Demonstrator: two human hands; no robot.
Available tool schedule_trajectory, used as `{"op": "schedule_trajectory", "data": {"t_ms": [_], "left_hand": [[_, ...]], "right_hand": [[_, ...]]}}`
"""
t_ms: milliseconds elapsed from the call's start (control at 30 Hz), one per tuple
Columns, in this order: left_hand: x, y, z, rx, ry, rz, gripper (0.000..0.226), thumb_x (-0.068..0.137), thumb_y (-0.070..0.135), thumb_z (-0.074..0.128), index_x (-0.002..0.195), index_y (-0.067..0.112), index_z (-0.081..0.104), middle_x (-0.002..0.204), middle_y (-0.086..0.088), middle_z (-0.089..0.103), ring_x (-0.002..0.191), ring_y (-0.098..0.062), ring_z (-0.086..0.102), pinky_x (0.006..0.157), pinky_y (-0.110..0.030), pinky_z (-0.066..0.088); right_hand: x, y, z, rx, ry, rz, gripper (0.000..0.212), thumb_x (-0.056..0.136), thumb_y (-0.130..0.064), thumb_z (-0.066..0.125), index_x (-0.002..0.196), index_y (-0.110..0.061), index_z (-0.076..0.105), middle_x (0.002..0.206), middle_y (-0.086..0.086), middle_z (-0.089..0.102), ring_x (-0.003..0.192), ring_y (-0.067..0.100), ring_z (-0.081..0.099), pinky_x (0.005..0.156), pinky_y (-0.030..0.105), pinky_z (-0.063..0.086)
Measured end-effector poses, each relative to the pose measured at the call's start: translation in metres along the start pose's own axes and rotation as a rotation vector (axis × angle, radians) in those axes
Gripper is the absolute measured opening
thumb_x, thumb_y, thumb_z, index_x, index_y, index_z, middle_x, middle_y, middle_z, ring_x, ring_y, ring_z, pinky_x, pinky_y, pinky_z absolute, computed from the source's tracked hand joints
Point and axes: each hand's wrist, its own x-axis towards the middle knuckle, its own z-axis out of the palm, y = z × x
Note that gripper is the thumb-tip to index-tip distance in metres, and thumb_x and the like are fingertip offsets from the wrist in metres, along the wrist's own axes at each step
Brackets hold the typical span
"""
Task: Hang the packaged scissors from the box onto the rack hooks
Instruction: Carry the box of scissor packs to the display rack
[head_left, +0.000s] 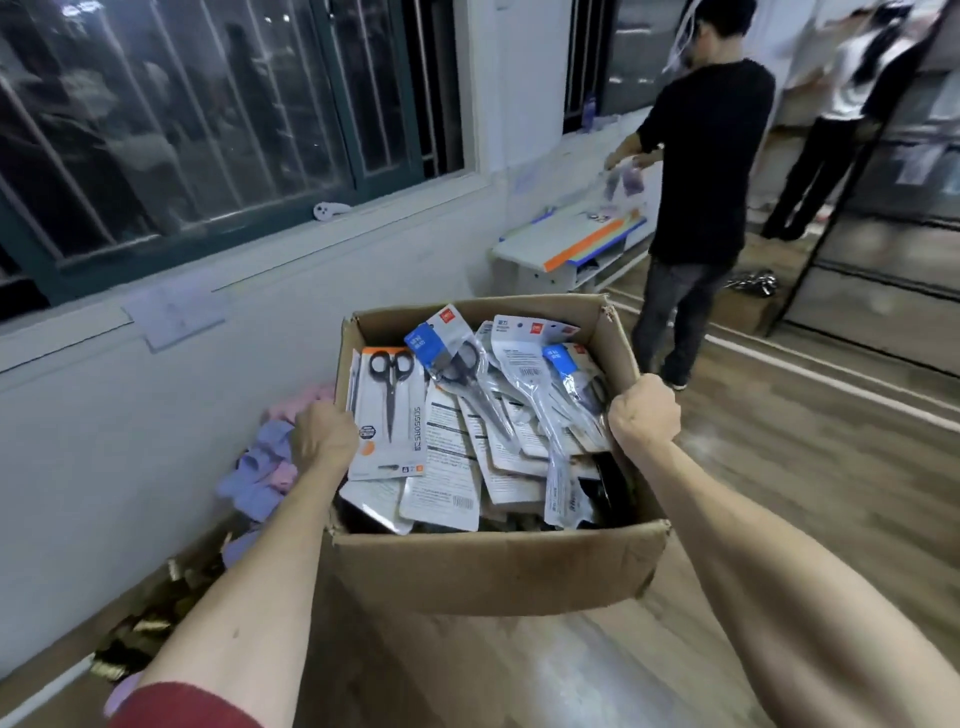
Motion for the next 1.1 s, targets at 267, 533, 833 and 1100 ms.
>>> {"op": "schedule_trajectory", "data": {"t_ms": [267,533,833,1100], "left_hand": [[-0.066,0.12,0.097,0.011,-0.219,0.304,0.028,0.095,0.012,0.054,0.109,-0.007,0.07,0.113,-0.032,0.066,0.105,-0.049,0.061,0.087,-0.047,0.05],[-0.224,0.246,0.192,0.03,-0.474,0.652,0.031,0.099,0.018,0.054,0.113,-0.005,0.07,0.117,-0.029,0.067,0.11,-0.046,0.062,0.088,-0.044,0.05],[-0.408,0.354,0.275,0.049,-0.708,1.031,0.032,0.099,0.02,0.055,0.113,-0.004,0.069,0.115,-0.028,0.067,0.109,-0.048,0.061,0.083,-0.044,0.047],[-0.543,0.422,0.336,0.032,-0.878,1.28,0.027,0.098,0.019,0.053,0.103,-0.001,0.069,0.106,-0.023,0.07,0.101,-0.043,0.062,0.075,-0.037,0.041]], "right_hand": [[0.024,0.136,-0.117,0.028,0.223,0.276,0.024,0.096,-0.009,0.051,0.117,-0.003,0.06,0.125,0.019,0.062,0.118,0.04,0.058,0.095,0.044,0.048],[-0.003,0.3,-0.265,0.034,0.509,0.565,0.023,0.096,-0.007,0.049,0.115,0.0,0.061,0.121,0.023,0.063,0.115,0.043,0.059,0.093,0.046,0.049],[-0.071,0.444,-0.378,0.04,0.777,0.869,0.024,0.095,-0.005,0.053,0.116,0.004,0.062,0.121,0.026,0.064,0.113,0.044,0.059,0.091,0.043,0.049],[-0.104,0.523,-0.437,0.055,0.985,1.096,0.026,0.097,-0.002,0.051,0.119,0.008,0.06,0.122,0.029,0.061,0.116,0.044,0.056,0.091,0.045,0.049]]}}
